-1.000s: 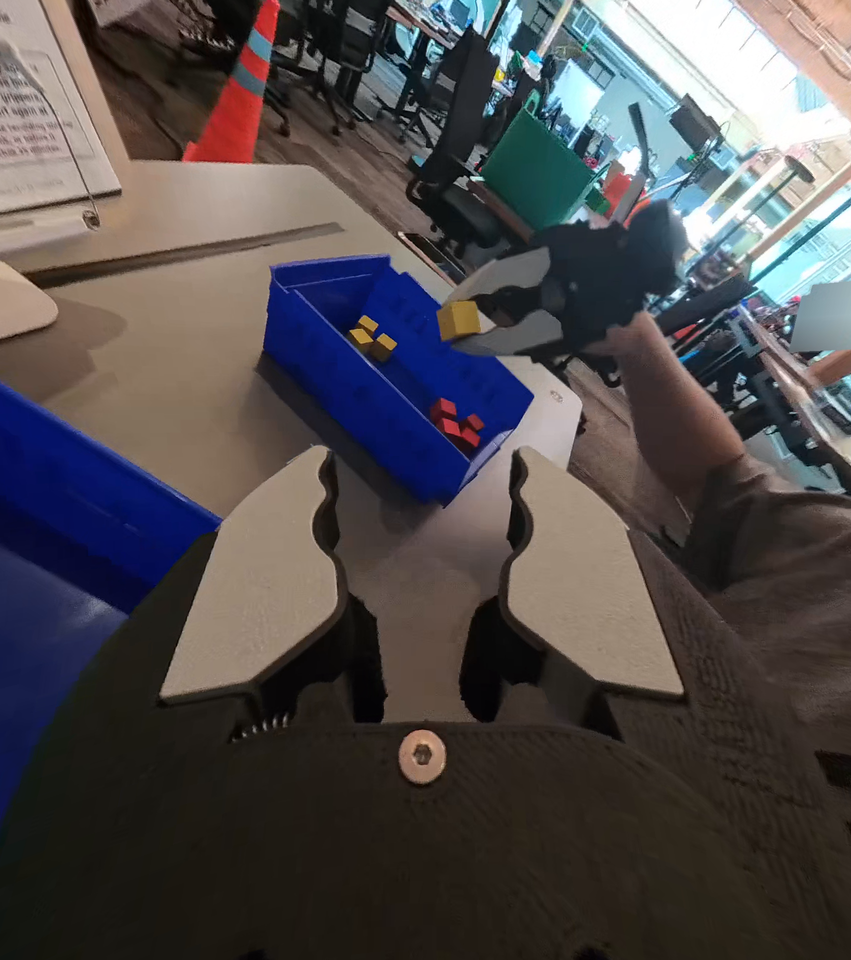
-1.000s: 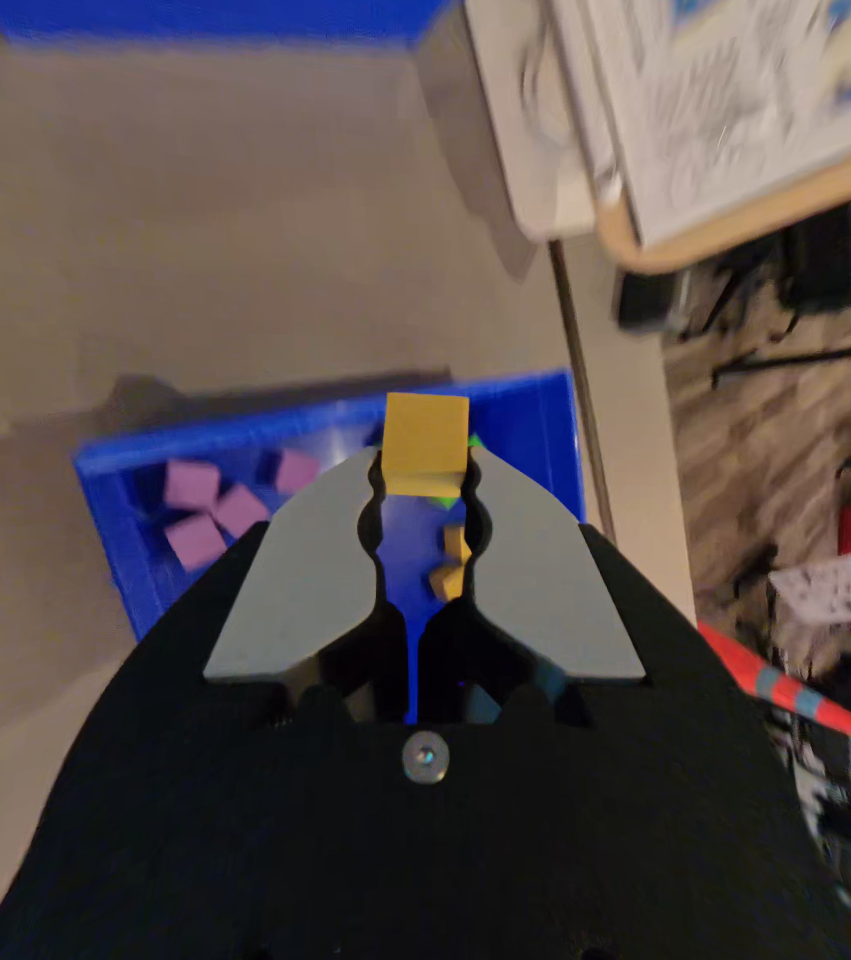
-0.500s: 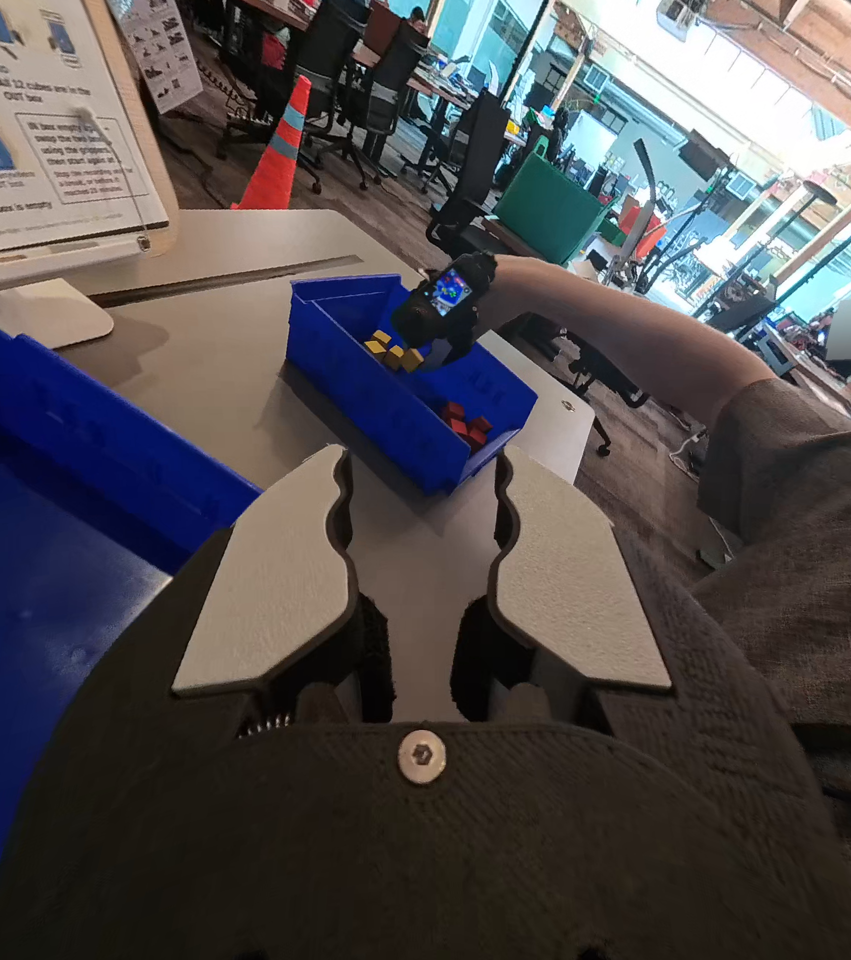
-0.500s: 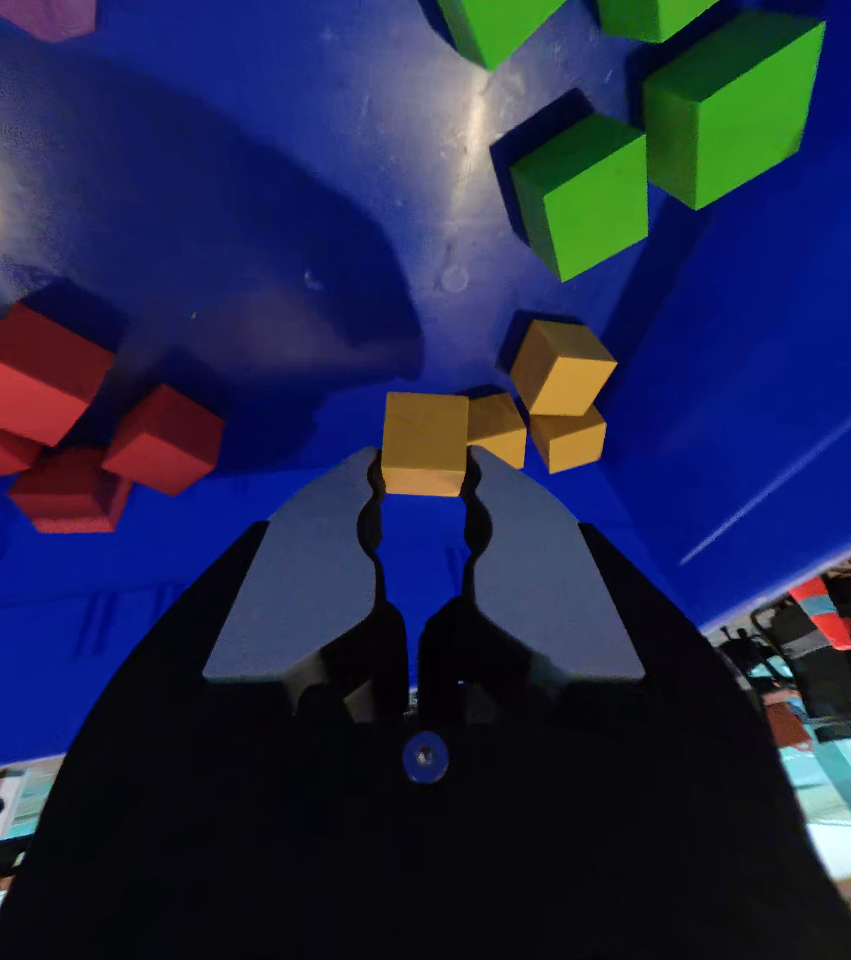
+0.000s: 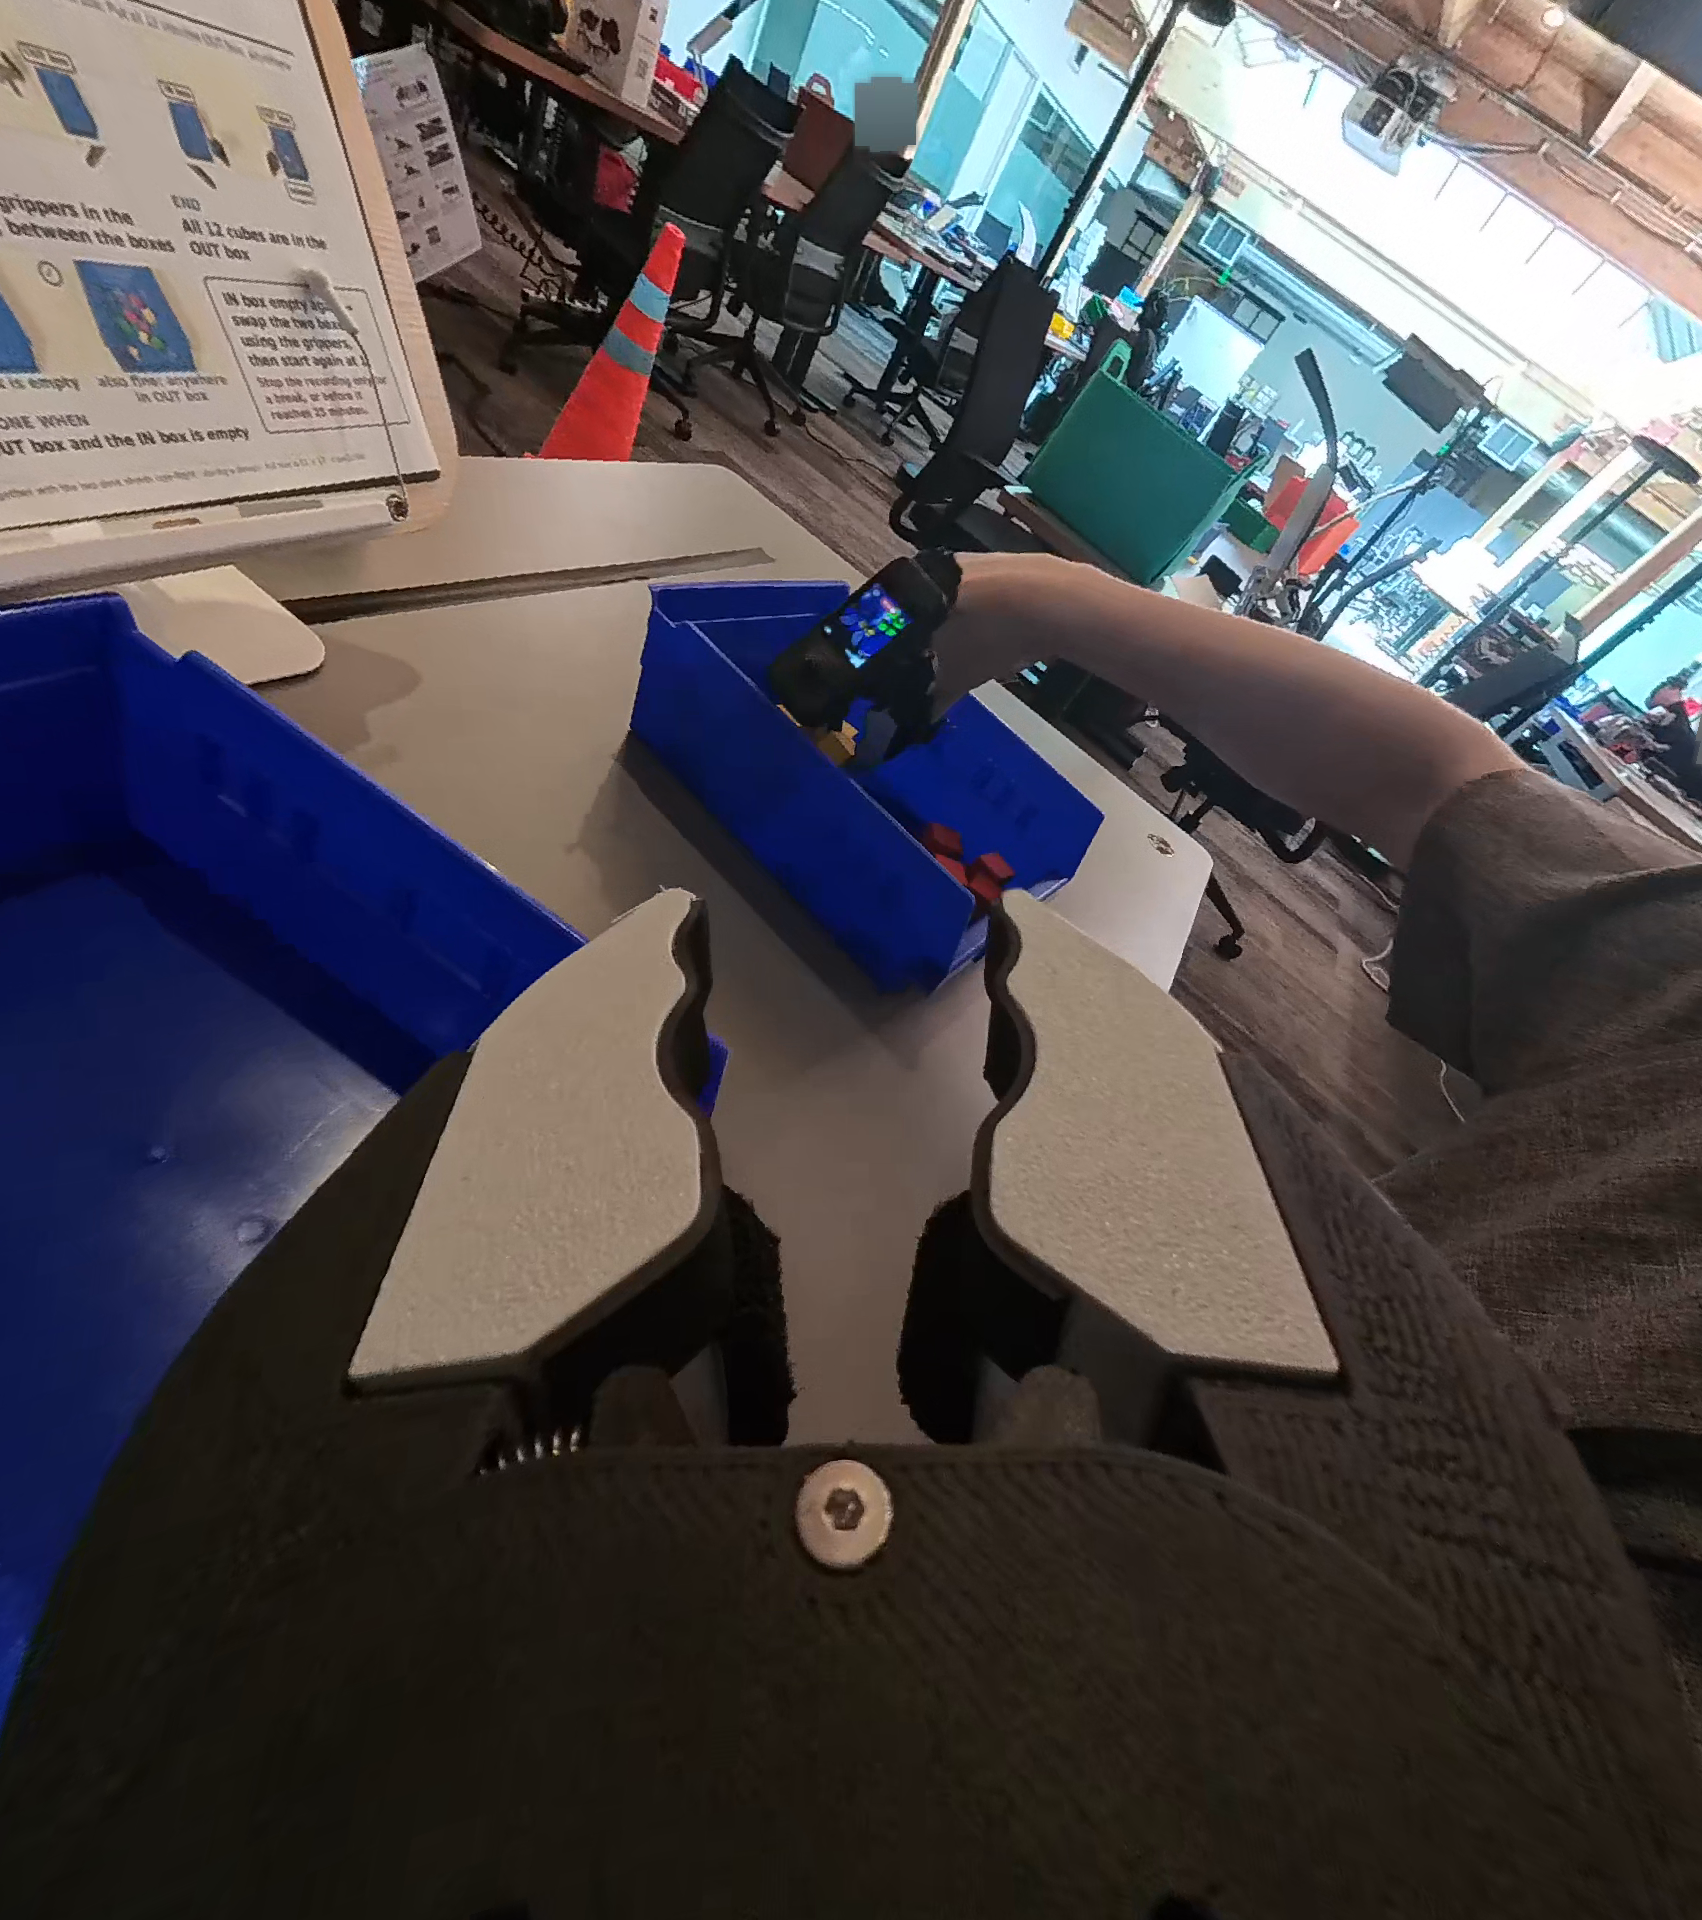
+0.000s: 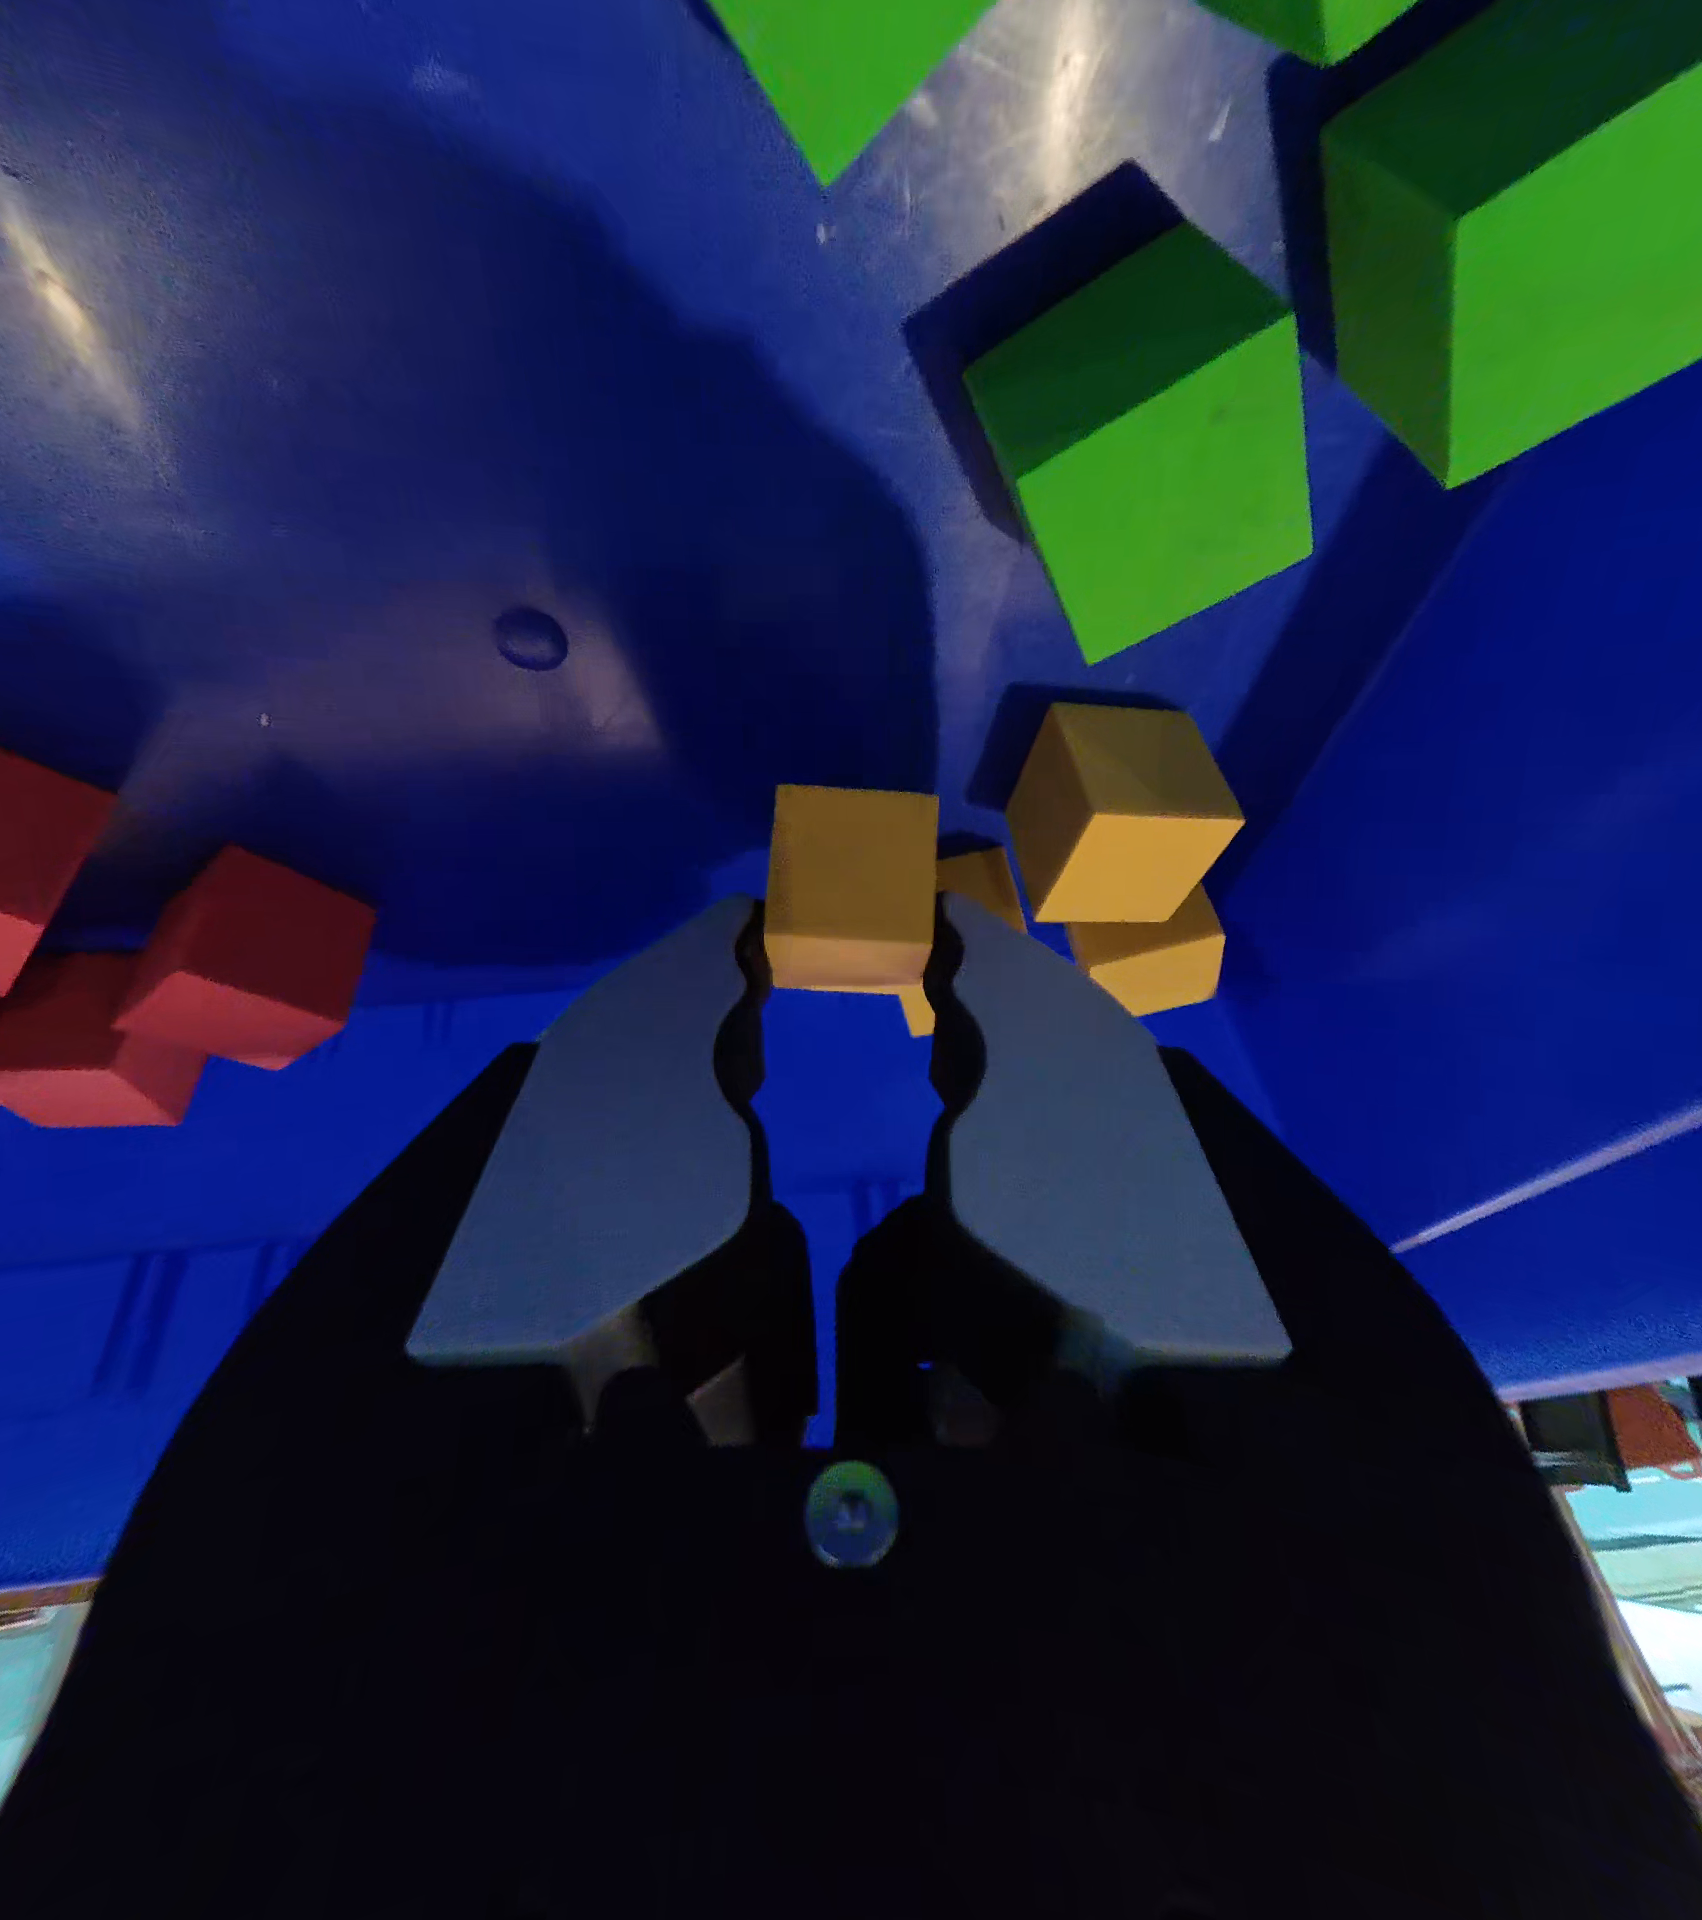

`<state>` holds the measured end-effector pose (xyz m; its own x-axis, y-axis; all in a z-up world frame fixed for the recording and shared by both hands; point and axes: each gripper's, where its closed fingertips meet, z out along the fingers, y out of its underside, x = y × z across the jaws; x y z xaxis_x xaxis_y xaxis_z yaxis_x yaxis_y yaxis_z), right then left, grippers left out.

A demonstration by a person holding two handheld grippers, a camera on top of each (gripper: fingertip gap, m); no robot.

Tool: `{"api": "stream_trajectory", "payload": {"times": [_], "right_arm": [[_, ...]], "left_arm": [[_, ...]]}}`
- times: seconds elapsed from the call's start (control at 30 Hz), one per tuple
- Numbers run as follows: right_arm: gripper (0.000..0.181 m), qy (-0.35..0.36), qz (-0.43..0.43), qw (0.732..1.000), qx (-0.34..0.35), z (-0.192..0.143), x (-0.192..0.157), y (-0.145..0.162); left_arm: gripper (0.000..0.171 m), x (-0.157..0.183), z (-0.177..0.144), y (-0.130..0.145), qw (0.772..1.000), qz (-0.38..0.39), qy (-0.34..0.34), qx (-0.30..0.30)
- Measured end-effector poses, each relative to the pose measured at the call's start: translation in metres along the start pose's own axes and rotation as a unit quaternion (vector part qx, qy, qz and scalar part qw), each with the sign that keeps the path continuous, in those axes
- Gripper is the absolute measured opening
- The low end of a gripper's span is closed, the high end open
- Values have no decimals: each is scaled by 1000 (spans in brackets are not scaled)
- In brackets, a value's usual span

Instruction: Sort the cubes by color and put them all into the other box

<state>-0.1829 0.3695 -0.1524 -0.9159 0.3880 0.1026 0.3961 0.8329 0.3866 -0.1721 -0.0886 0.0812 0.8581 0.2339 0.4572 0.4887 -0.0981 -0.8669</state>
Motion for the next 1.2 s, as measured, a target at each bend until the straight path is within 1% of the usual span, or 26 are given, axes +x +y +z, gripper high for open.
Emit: {"api": "stream_trajectory", "payload": {"times": [0.17,0.3,0.43,0.57,0.67,0.77,0.83,0.93,1.03,1.1,1.13,1.2], "right_arm": [[30,-16,12,1000,2,1,-2,0],[41,-21,31,999,-1,1,0,2],[37,-13,35,999,14,-6,4,1],[38,14,50,997,56,-30,9,1],[37,71,67,989,110,-64,13,4],[34,148,83,965,199,-113,9,1],[33,196,93,942,257,-145,-1,0],[33,247,105,906,326,-180,-24,-1],[33,273,117,881,369,-197,-49,-3],[40,282,144,861,399,-201,-62,-4],[42,282,168,846,420,-203,-68,-4],[47,284,229,806,466,-206,-80,-4]], "left_arm": [[51,-1,-5,-2,1000,-1,-1,6],[51,-1,-5,-3,1000,0,-1,6],[51,-2,-5,-3,1000,0,-2,6],[50,-3,-4,-1,1000,2,-6,2],[50,-4,-3,-1,1000,7,-14,0],[50,-7,0,-1,999,16,-28,-4],[50,-9,3,0,999,18,-35,-7],[50,-8,10,2,999,22,-38,-13],[50,-6,15,4,999,28,-40,-21],[50,-4,17,5,998,31,-40,-22],[50,-4,17,5,998,33,-44,-23],[50,-5,18,5,997,39,-57,-22]]}}
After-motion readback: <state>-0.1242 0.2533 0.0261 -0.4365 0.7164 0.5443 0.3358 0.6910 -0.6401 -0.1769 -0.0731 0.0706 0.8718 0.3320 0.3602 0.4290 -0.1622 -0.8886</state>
